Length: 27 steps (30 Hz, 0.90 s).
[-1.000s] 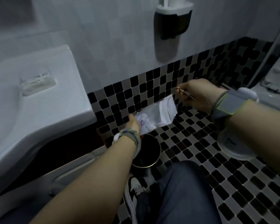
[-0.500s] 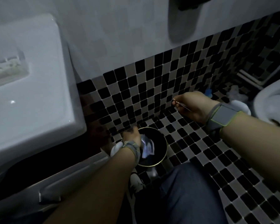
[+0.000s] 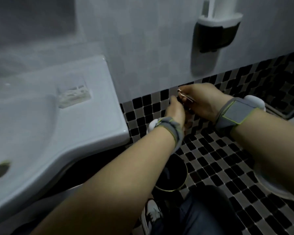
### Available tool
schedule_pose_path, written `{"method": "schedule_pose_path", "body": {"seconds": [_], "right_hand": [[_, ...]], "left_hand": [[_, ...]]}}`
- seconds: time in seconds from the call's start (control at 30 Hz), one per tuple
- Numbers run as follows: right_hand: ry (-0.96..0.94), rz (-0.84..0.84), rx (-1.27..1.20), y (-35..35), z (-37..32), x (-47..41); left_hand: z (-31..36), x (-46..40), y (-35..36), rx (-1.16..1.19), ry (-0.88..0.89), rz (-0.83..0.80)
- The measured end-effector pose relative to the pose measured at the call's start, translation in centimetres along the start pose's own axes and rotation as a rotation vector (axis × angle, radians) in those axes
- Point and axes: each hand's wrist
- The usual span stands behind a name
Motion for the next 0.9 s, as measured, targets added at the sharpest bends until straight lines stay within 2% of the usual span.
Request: {"method": "schedule_pose_path", "body": {"seconds": [0.03, 0.17, 0.2, 0.3, 0.33, 0.5, 0.67, 0.83, 0.9], "right_hand": [[-0.035, 0.004, 0.031, 0.5, -1.3, 1.2], [-0.182, 0.027, 0.106, 3.2, -4.8, 4.0], [-0.265, -0.011, 0.14, 6.3, -7.6, 6.9], [-0.357, 0.055, 0.178, 8.2, -8.8, 6.9], [-0.365, 0.048, 0.191, 9.3, -9.0, 7.0], [-0.374, -0.039, 0.256, 16.3, -8.9, 7.5], [-0.478, -0.069, 0.365, 21.9, -8.3, 8.2], [-0.545, -0.056, 0.34, 26.5, -7.7, 8.2], [-0.585, -0.048, 0.324, 27.9, -7.4, 7.9]], "left_hand": [[1.5, 1.4, 0.3, 0.09, 0.023, -0.01], [6.2, 3.5, 0.7, 0.18, 0.099, -0.019], [9.9, 6.6, -1.8, 0.203, 0.176, -0.029], [12.5, 7.4, -2.6, 0.317, 0.207, -0.1], [13.5, 7.4, -3.8, 0.322, 0.232, -0.056], [16.1, 8.3, -10.1, 0.457, 0.29, -0.029], [16.9, 8.5, -15.8, 0.547, 0.313, 0.034], [17.8, 7.5, -20.2, 0.629, 0.322, 0.015], [17.9, 7.3, -21.4, 0.692, 0.306, -0.04]]}}
Point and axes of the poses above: each hand's wrist, its own x-axis away from the middle knuckle, its own y-axis out of the palm, z = x × y, and after that the axes turned 8 degrees about x, right-handed
